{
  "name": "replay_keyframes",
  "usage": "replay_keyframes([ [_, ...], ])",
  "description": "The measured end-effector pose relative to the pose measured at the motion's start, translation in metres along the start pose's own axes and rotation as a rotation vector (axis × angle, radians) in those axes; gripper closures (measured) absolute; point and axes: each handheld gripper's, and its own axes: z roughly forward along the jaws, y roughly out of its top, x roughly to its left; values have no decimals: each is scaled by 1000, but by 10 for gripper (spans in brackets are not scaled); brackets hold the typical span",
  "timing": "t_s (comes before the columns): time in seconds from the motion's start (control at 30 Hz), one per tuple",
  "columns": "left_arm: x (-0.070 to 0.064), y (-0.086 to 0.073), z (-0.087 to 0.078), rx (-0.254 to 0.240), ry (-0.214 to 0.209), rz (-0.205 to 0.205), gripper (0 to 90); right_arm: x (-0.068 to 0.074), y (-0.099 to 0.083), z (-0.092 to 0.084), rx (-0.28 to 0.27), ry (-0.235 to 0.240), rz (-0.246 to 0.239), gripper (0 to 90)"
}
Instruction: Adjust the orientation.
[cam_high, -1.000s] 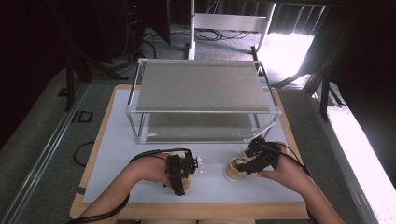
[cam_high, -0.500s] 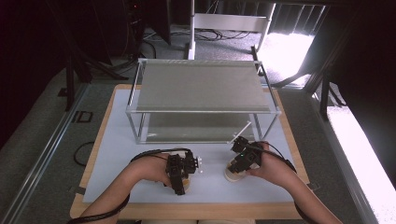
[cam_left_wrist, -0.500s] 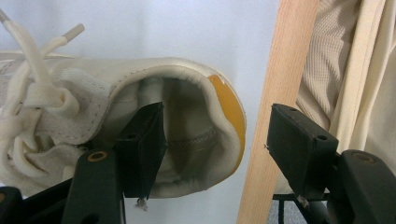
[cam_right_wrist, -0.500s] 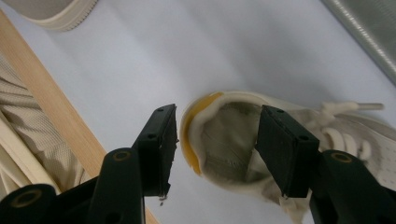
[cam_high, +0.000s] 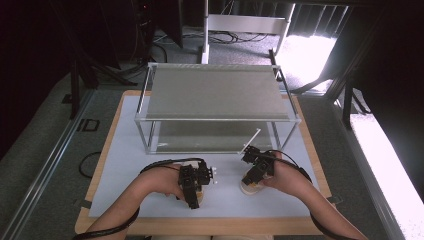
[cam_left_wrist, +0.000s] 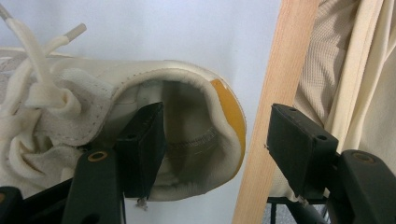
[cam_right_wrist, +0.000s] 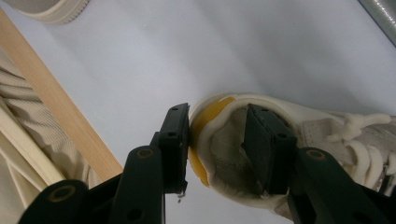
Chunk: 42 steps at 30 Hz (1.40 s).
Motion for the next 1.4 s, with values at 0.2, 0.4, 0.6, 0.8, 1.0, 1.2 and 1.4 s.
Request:
replay_keyframes([
  [0.2, 0, 0, 0, 3, 3, 3, 365, -1, 1, 0, 14, 7, 20, 592],
  [0.4, 0, 1, 1, 11, 8, 8, 366, -2, 2, 4, 36, 9, 27, 545],
  [0.6, 0, 0, 1, 5, 5, 5, 367, 1, 2, 8, 50, 34, -30, 717],
  [0.8, 1, 0, 0, 1, 11, 5, 389, 9, 0, 2, 103, 24, -173, 751],
  [1.0, 1, -1, 0, 0, 12, 5, 392, 16, -5, -2, 126, 33, -351, 750],
  [1.2, 1, -1, 0, 4, 12, 6, 392, 24, -11, 1, 162, 7, -523, 749],
  [1.4, 1, 0, 1, 6, 12, 6, 393, 30, -15, 2, 182, -7, -597, 748],
])
